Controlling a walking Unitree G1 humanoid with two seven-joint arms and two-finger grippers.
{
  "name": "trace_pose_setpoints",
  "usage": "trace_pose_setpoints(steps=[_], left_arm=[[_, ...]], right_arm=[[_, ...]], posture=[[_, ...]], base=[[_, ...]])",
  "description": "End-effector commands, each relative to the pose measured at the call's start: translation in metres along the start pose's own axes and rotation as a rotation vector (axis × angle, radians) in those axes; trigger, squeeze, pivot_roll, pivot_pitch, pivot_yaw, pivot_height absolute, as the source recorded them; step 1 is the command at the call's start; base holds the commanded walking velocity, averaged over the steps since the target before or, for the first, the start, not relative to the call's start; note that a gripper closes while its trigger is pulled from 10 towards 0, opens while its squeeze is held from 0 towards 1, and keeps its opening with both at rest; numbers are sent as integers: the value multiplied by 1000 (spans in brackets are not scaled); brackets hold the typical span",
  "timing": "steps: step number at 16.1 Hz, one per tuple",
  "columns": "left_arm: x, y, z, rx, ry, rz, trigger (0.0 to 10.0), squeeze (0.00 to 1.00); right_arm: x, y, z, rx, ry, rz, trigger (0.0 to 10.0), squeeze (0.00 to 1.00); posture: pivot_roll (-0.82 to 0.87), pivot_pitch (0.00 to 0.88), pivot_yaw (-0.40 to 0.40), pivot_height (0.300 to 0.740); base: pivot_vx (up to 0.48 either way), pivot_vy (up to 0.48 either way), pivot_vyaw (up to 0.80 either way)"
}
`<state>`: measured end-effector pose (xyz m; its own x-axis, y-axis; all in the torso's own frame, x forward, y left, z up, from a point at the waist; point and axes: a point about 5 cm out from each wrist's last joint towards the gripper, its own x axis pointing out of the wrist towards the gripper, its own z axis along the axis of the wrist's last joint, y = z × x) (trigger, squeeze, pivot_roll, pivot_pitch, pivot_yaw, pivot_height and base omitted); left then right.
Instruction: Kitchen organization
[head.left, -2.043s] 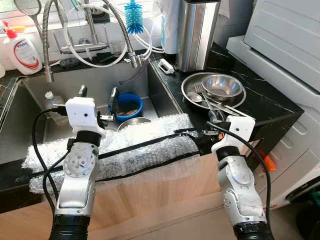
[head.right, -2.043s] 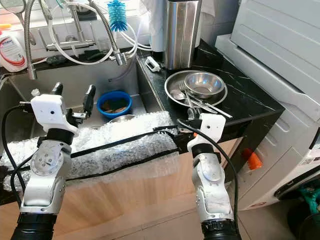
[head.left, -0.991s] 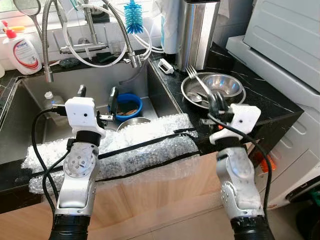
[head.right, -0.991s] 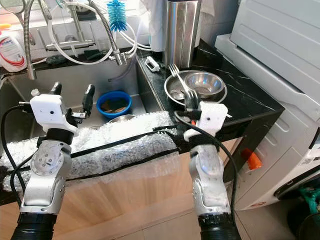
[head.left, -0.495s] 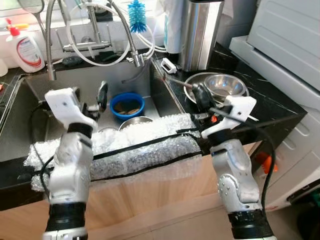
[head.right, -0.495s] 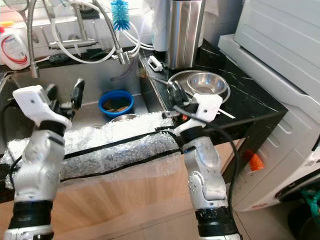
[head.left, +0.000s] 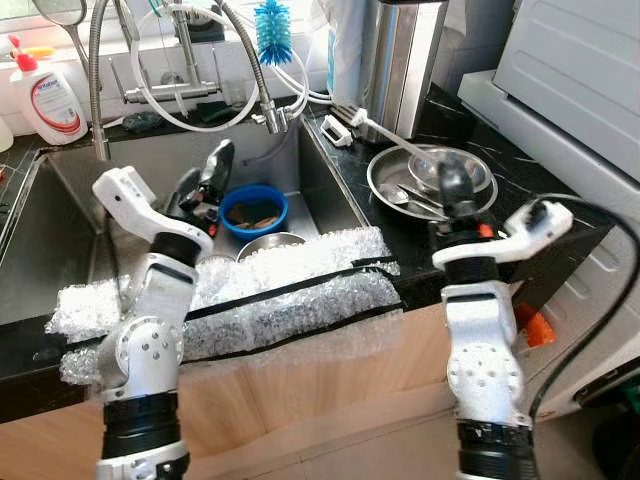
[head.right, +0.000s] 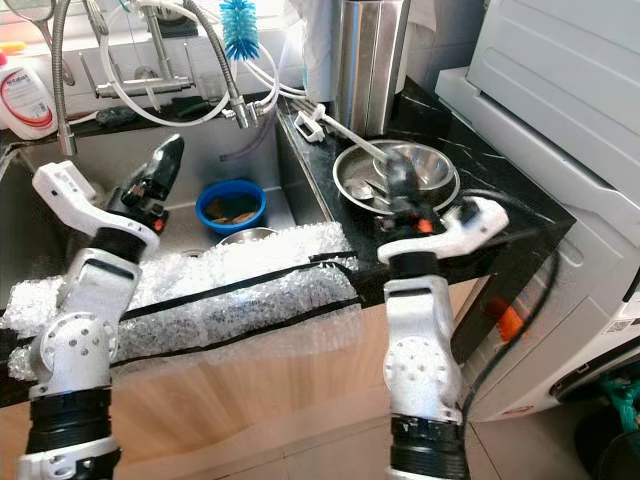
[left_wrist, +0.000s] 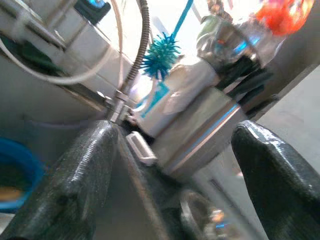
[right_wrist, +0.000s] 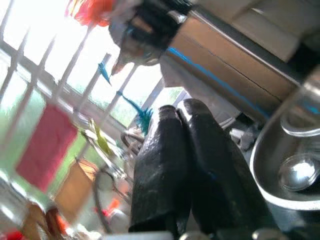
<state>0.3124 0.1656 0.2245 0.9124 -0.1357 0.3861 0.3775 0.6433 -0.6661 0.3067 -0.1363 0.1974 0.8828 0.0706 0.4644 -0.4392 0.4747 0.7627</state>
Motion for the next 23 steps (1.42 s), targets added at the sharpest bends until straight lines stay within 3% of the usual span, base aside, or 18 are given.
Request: trace_pose_setpoints(steps=[1, 4, 5, 12, 16, 23], left_arm=[[1, -12, 5, -69, 5, -62, 10000, 0], [-3, -17, -3, -87, 71, -110, 10000, 0], [-4, -17, -6, -132, 85, -115, 10000, 0], [-4, -20, -29, -193, 209, -139, 10000, 0], [-2, -25, -34, -239, 207, -155, 10000, 0], [-4, -27, -38, -264, 225, -155, 10000, 0]], right_arm=[[-5, -4, -1, 132, -18, -40, 10000, 0], [-16, -7, -13, 248, 71, -16, 10000, 0], [-20, -4, -20, 269, 119, 14, 10000, 0], [-27, 13, -33, 361, 248, 138, 10000, 0], [-30, 15, -46, 301, 361, 159, 10000, 0], [-37, 22, -56, 317, 422, 200, 10000, 0]], posture=[[-92, 0, 25, 740], [-90, 0, 27, 740], [-91, 0, 28, 740], [-90, 0, 32, 740], [-89, 0, 24, 740], [-88, 0, 26, 740]], base=[[0, 0, 0], [0, 0, 0], [0, 0, 0], [0, 0, 0], [0, 0, 0], [0, 0, 0]])
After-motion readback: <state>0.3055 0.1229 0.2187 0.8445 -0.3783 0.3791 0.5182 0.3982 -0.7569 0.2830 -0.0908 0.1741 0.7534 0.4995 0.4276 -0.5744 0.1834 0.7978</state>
